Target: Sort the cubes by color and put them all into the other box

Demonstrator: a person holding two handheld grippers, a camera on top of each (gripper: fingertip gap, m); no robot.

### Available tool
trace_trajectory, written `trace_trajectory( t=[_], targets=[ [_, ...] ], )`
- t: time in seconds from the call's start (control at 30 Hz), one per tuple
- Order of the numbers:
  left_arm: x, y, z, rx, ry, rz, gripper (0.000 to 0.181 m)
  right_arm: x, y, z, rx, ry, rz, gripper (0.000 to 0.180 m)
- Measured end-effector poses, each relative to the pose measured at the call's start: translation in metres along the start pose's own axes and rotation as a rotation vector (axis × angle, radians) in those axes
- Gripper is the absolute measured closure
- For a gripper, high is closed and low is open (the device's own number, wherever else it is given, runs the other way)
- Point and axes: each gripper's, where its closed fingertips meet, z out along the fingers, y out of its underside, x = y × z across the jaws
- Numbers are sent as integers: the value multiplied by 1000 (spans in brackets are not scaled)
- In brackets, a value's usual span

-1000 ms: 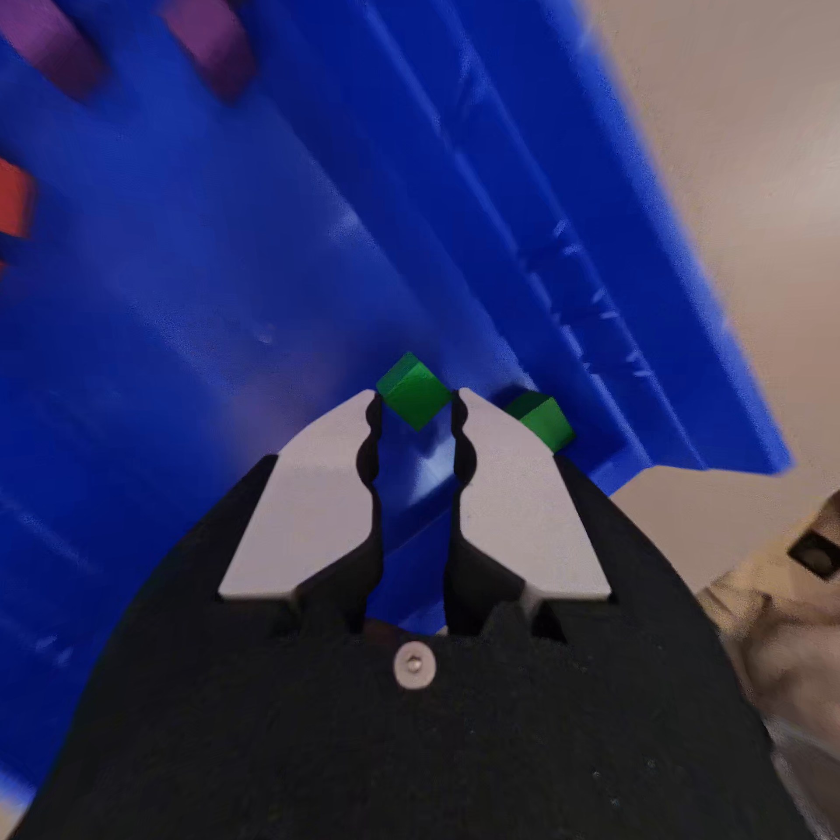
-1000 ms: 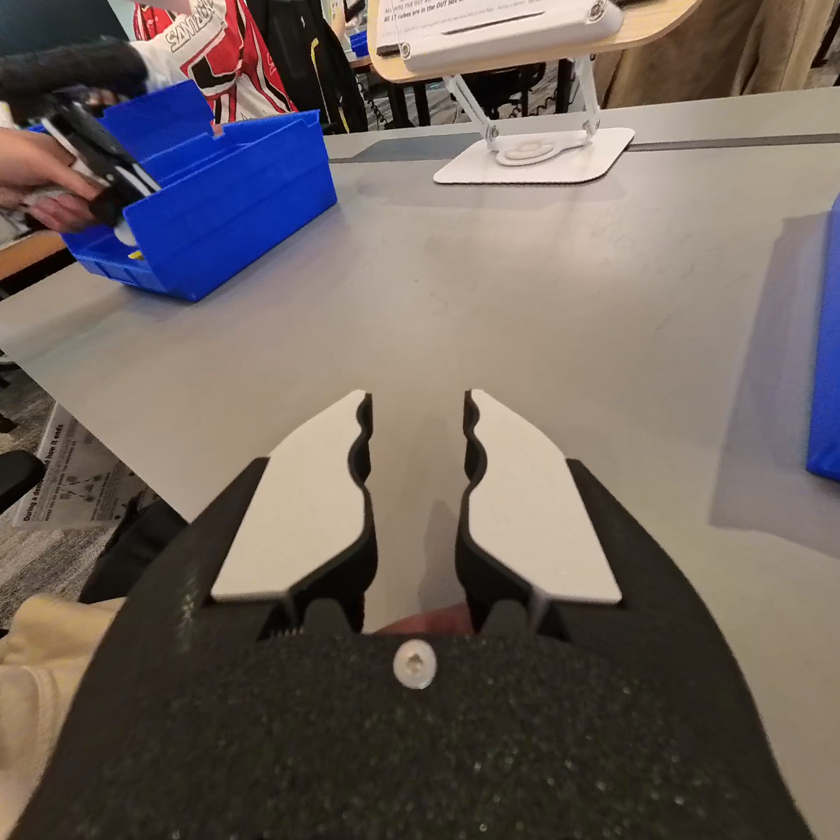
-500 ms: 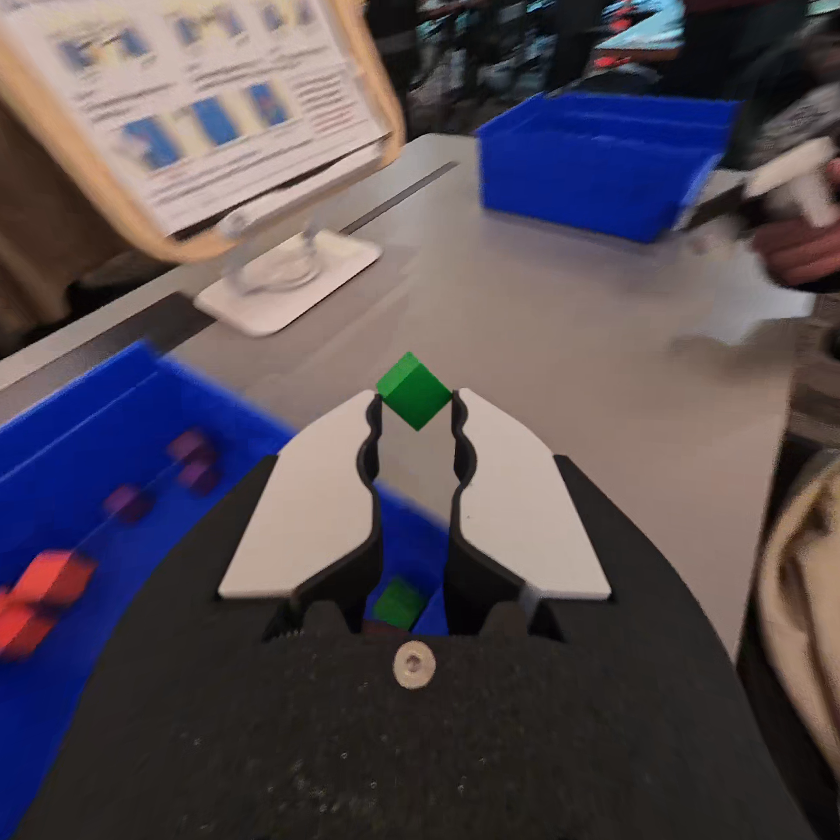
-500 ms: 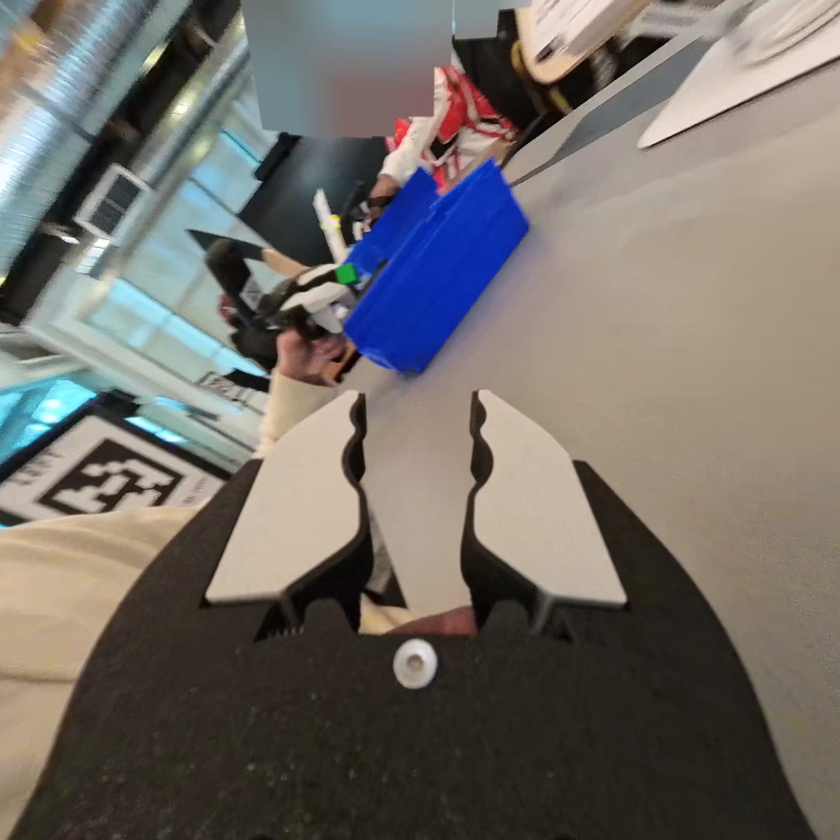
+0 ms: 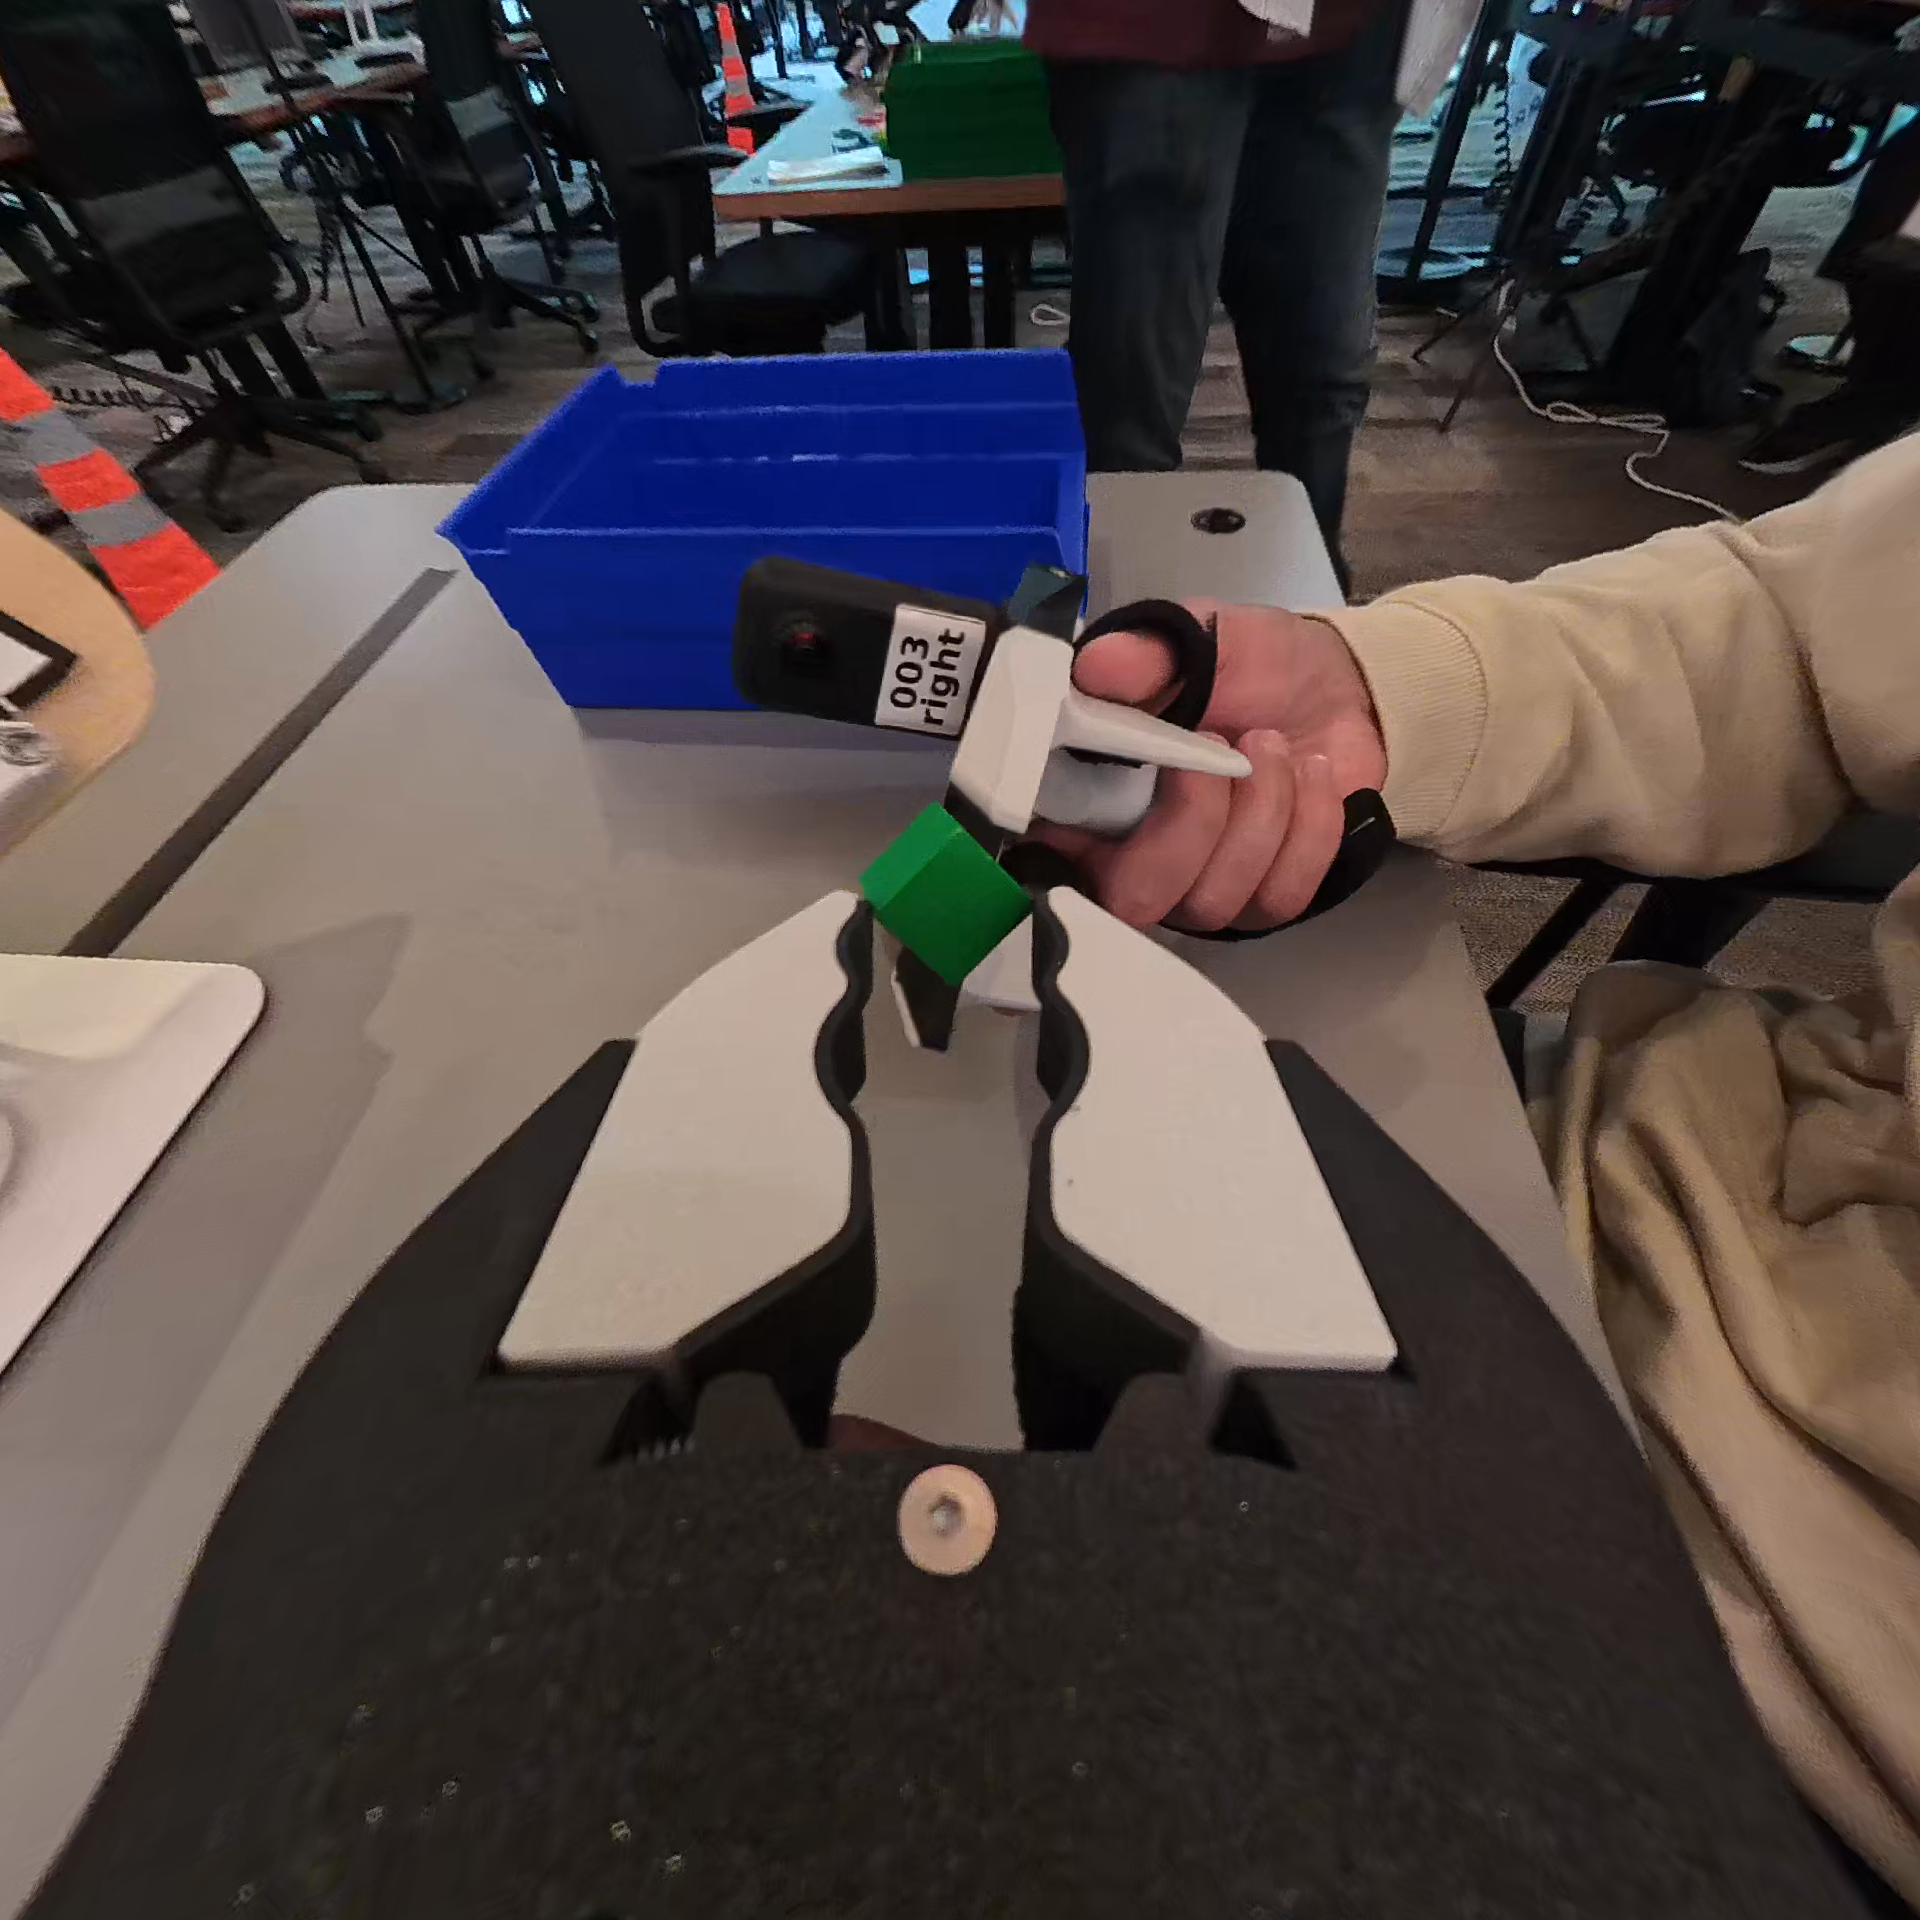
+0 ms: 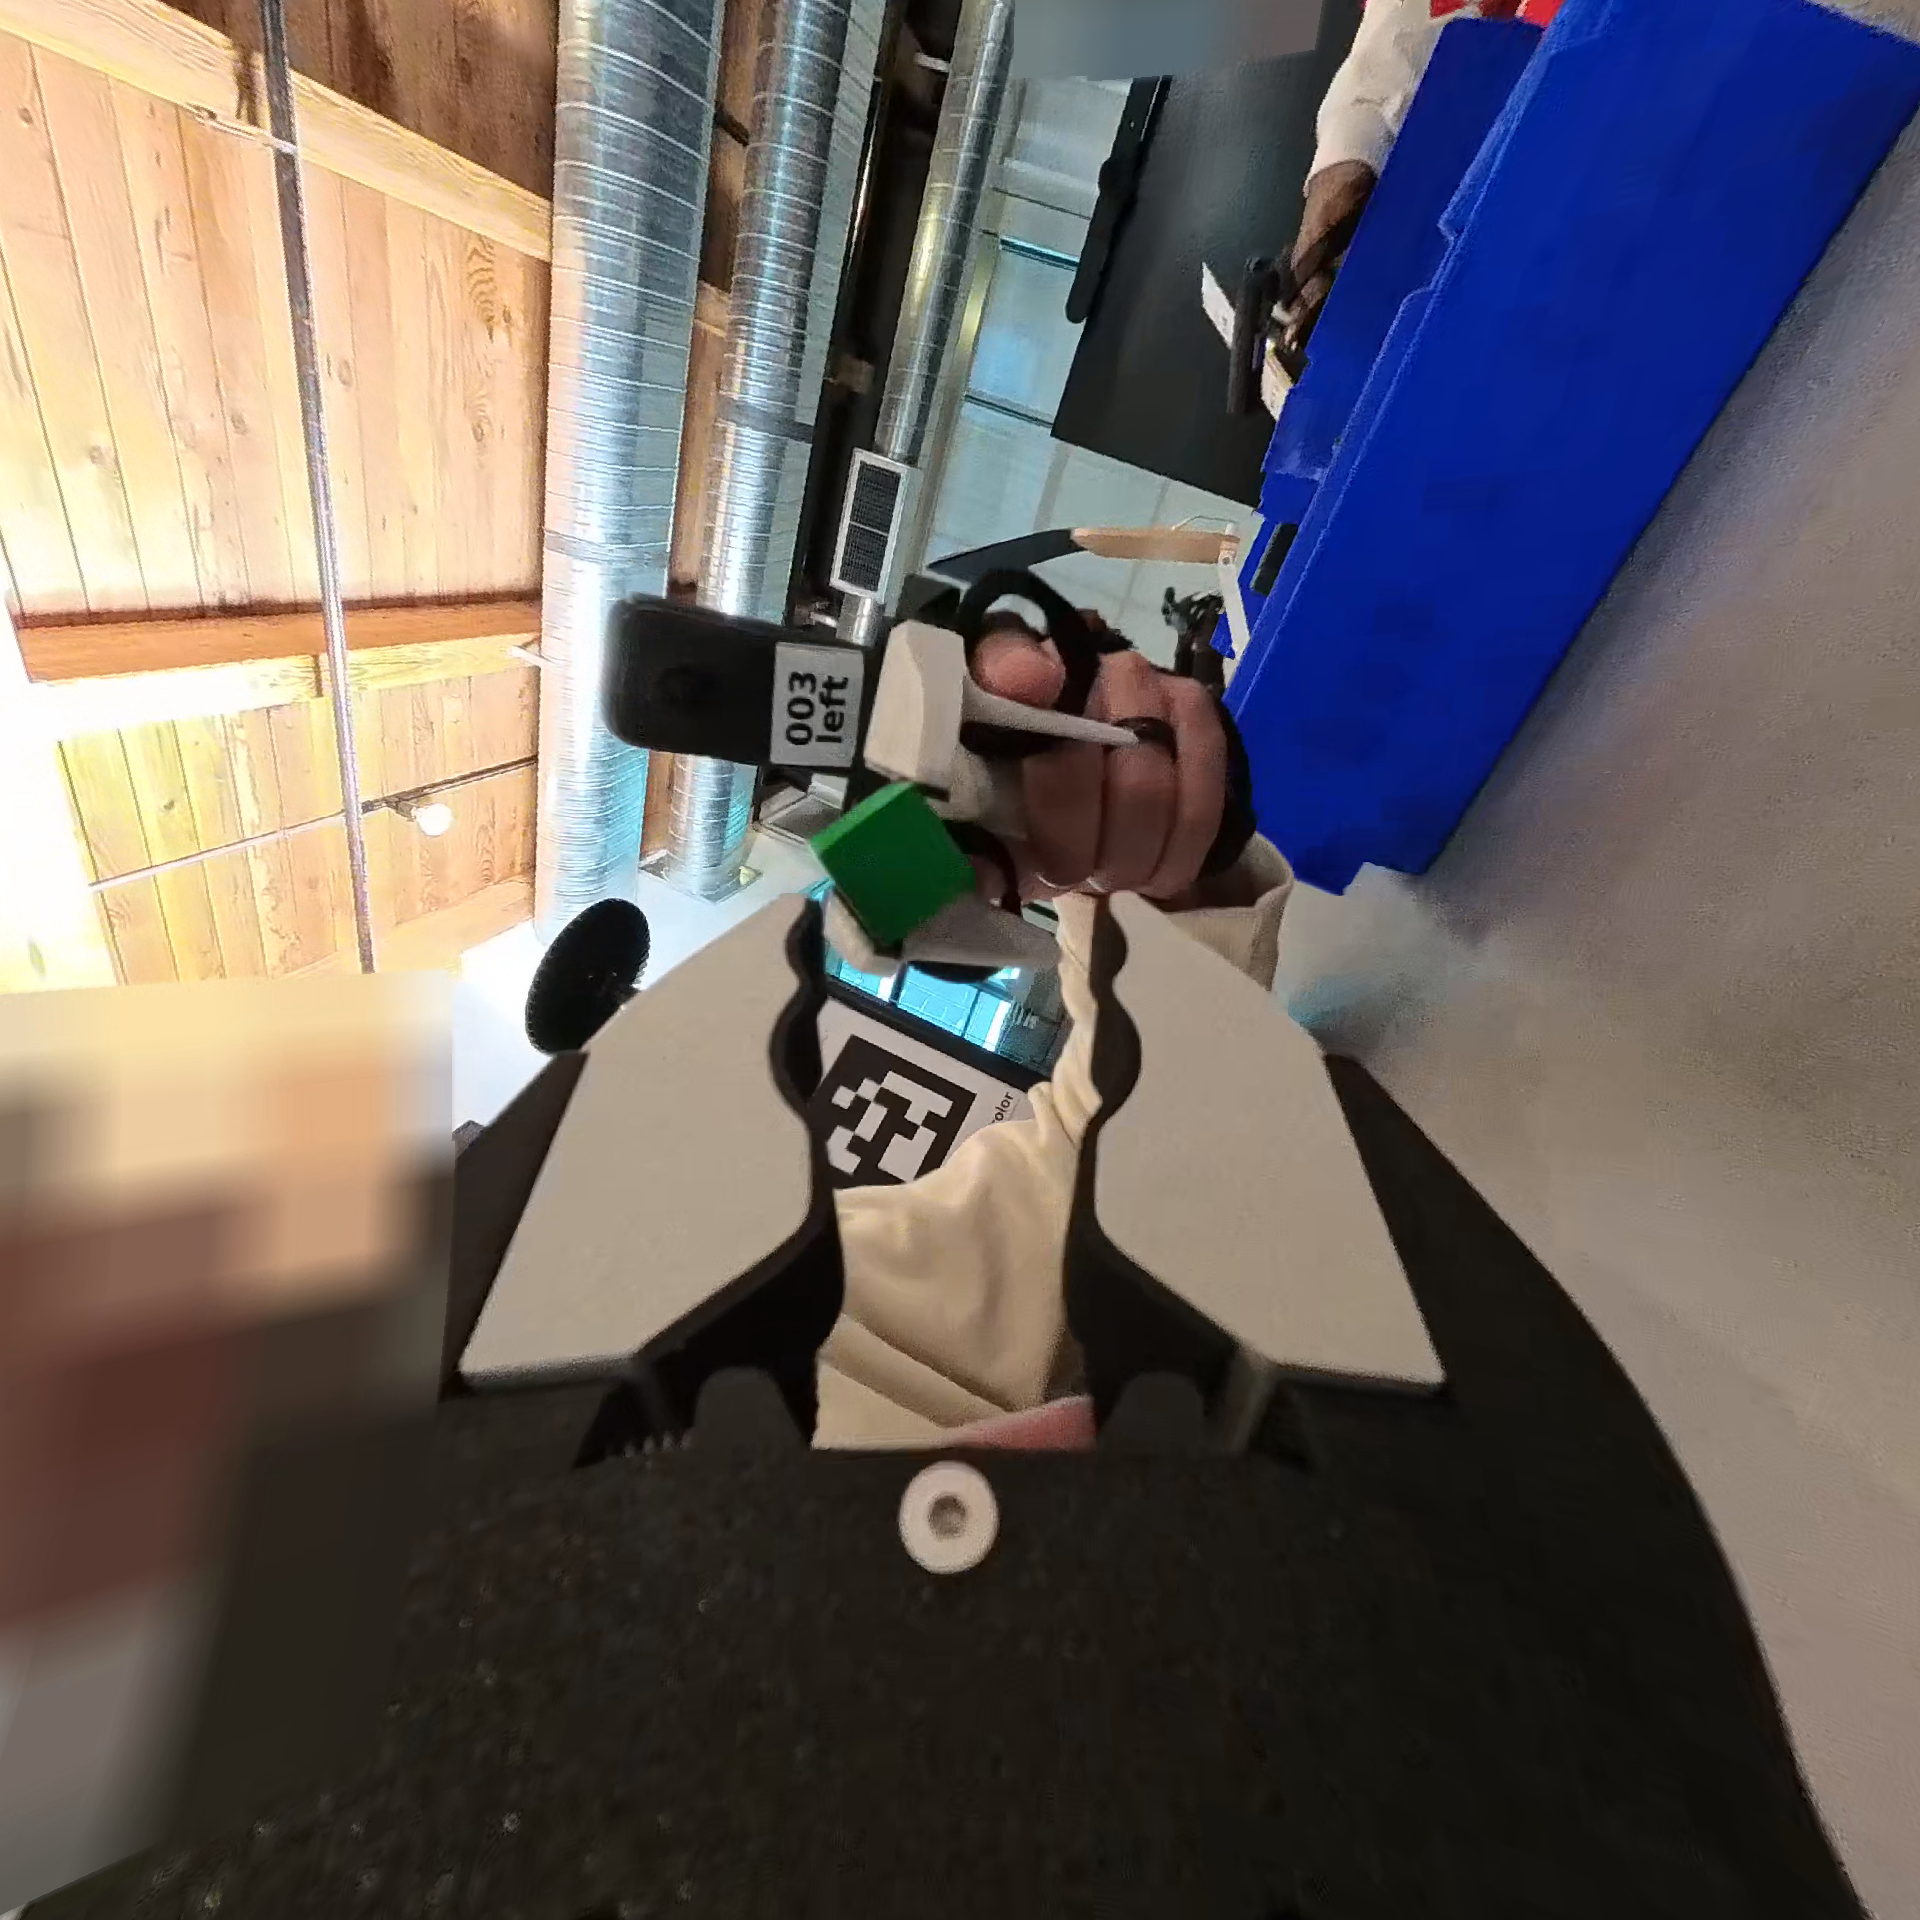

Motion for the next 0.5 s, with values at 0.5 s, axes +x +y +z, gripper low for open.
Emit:
trace_trajectory(
  t=[0.5],
  targets=[
    [15, 54, -36, -1, -483, -215, 132, -8, -15, -51, 103, 222, -324, 157]
  ],
)
